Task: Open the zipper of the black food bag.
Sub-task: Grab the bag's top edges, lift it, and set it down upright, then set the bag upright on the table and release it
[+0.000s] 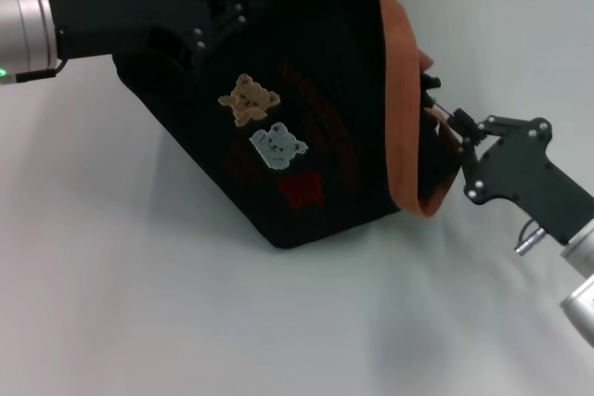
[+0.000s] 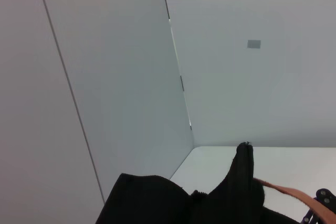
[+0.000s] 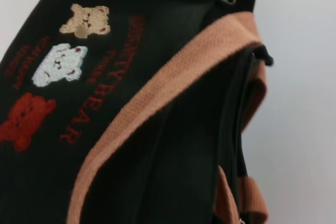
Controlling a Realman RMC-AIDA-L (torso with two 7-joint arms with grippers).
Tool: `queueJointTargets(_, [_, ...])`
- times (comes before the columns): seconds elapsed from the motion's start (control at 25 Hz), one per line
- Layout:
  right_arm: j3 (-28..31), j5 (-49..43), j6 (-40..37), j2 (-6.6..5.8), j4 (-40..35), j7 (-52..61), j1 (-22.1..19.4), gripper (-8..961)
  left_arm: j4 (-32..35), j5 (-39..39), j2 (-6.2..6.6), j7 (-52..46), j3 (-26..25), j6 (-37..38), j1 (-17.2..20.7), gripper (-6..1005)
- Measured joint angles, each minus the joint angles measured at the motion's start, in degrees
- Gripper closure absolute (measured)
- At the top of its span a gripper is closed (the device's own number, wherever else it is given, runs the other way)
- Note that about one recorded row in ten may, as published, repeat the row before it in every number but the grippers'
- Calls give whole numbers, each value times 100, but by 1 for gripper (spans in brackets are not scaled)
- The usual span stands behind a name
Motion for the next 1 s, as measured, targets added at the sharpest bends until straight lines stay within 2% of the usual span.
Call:
queueJointTargets(0.44, [121,40,-438,5,-185,859,-109,934,-53,-8,0,40,-11,-7,222,894])
queueJointTargets(0.56, [418,49,-752,14,-168,1256,-102,933,-206,-96,-4,91,-19,-15,327,894])
queueJointTargets(0.64, [841,52,-1097,19,-145,1730,-91,932,-557,-334,-8,294,-50,-16,442,893])
queueJointTargets(0.84, [1059,55,-1242,13,-162,2070,-103,699,-1291,-661,5,667,-179,19,559,893])
queueJointTargets(0.96, [1127,57,-1275,0,-195,2394,-107,573,-2064,-819,6,899,-408,47,555,893])
queueJointTargets(1.0, [1164,58,-1275,-5,-202,2527,-119,531,-2615,-881,8,1072,-541,107,487,893])
